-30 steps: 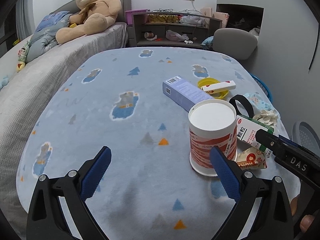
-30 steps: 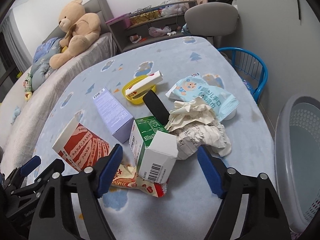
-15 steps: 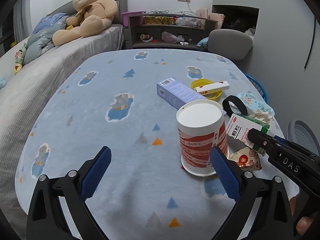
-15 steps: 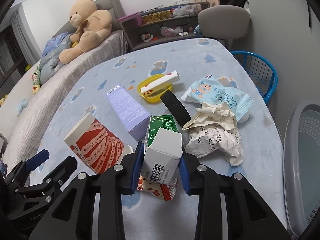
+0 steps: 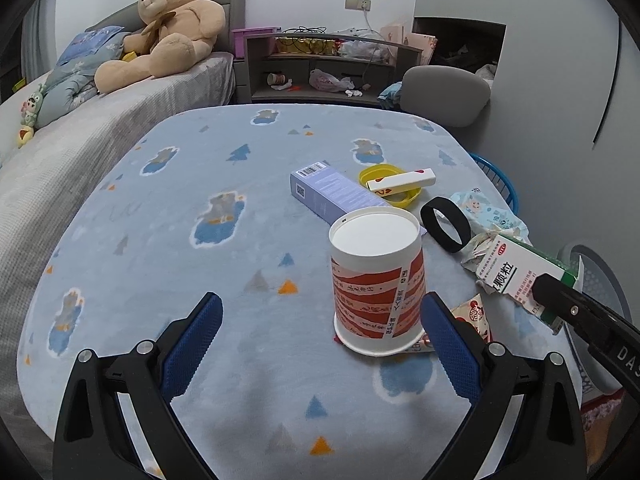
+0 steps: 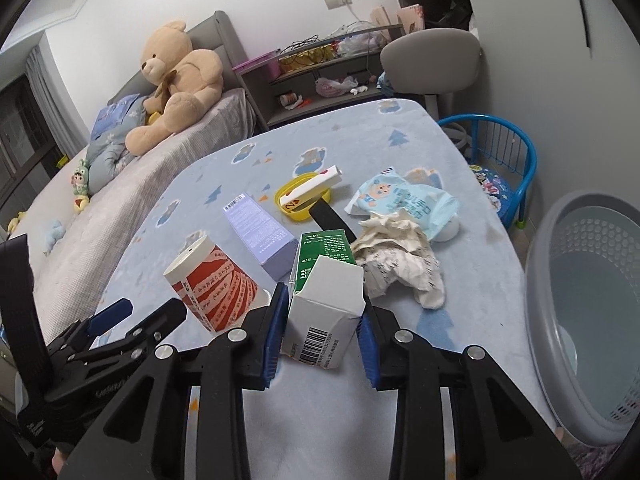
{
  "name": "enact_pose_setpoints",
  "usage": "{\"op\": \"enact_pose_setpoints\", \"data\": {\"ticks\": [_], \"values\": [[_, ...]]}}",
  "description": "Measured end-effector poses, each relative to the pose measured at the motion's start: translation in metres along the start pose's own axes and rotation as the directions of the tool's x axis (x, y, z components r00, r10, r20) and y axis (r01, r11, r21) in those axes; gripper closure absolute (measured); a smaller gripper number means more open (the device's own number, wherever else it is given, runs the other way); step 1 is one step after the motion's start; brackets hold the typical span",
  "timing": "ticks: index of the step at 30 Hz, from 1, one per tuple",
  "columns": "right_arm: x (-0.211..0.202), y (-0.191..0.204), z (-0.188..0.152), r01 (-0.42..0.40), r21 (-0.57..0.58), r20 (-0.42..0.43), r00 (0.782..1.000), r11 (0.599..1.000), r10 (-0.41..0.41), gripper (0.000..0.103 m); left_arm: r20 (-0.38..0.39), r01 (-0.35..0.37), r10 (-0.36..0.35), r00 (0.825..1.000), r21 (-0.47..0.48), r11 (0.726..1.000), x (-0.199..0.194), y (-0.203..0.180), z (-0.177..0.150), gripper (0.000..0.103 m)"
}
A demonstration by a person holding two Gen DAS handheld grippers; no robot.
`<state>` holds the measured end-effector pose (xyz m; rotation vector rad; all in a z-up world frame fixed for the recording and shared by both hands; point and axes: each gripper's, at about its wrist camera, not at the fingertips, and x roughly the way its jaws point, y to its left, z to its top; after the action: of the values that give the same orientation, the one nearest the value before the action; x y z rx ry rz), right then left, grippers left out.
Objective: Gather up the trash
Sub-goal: 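Grasp the red-and-white paper cup with the left gripper while the right gripper holds the box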
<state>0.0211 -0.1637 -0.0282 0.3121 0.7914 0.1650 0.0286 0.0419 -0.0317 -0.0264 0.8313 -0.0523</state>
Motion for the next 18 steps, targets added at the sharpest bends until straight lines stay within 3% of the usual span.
{"op": "enact_pose_setpoints", "data": {"ticks": [12, 18], "values": [[-0.011, -0.014, -0.009, -0.002, 0.027, 0.015, 1.0, 1.0, 0.001, 0.071, 0.022, 0.077, -0.076, 0.997, -0.052, 0.996, 0.018, -0.008, 0.008, 0.008], [-0.01, -0.013, -0.009, -0.012, 0.028, 0.013, 1.0, 1.0, 0.011, 0.071, 0.005, 0.083, -0.083, 0.997, -0.079, 0.993, 0.034, -0.01, 0.016, 0.008]]}}
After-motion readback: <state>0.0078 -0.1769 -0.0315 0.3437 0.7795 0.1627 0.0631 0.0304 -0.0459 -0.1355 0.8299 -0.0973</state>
